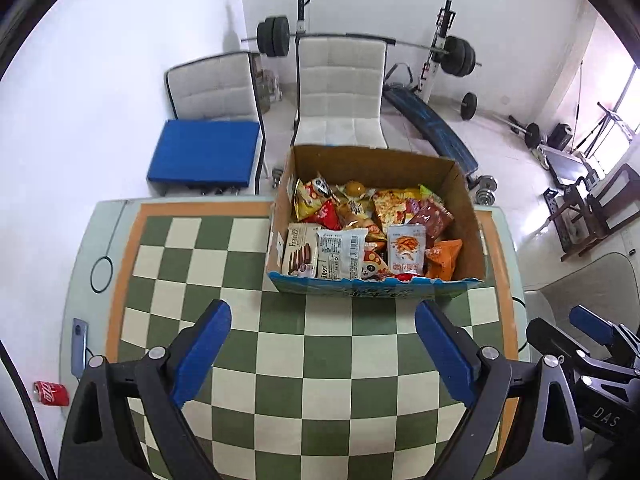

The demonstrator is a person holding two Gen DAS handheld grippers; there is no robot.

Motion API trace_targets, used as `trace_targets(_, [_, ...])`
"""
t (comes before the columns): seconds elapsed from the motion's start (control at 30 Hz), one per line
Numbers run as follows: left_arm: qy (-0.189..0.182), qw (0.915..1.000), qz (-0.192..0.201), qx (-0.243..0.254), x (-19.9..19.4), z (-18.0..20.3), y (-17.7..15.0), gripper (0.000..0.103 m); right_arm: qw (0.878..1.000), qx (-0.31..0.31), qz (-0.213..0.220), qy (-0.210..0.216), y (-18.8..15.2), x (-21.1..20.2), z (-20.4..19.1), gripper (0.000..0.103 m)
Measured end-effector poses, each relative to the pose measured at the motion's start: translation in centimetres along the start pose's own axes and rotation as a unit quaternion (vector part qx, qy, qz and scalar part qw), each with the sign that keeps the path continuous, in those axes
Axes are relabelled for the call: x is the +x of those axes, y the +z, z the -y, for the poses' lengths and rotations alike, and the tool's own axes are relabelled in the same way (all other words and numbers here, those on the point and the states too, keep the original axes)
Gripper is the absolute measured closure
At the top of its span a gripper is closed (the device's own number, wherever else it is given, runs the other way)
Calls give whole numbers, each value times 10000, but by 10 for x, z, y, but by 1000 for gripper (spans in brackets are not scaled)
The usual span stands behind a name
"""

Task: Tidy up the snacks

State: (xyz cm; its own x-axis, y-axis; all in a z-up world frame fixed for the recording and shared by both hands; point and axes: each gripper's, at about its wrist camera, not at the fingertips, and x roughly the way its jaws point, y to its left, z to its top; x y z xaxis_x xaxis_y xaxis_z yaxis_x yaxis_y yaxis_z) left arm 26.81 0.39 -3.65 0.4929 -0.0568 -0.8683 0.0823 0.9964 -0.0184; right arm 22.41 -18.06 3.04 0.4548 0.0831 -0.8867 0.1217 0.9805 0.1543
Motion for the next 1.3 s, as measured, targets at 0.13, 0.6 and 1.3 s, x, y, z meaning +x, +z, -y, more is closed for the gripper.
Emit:
trace_targets(0.13, [54, 9999, 154, 35, -28, -1, -11, 9, 9998, -56, 196, -21, -12, -32, -1, 10])
trace_targets(0.6, [-155, 9997, 157, 82, -80, 11, -48, 9, 9985, -199, 506, 22, -46, -111, -6, 10])
trace_targets(1.3, [95, 9995, 287, -74, -44, 6, -29, 9, 9961, -240, 708, -478, -33, -91, -6, 9])
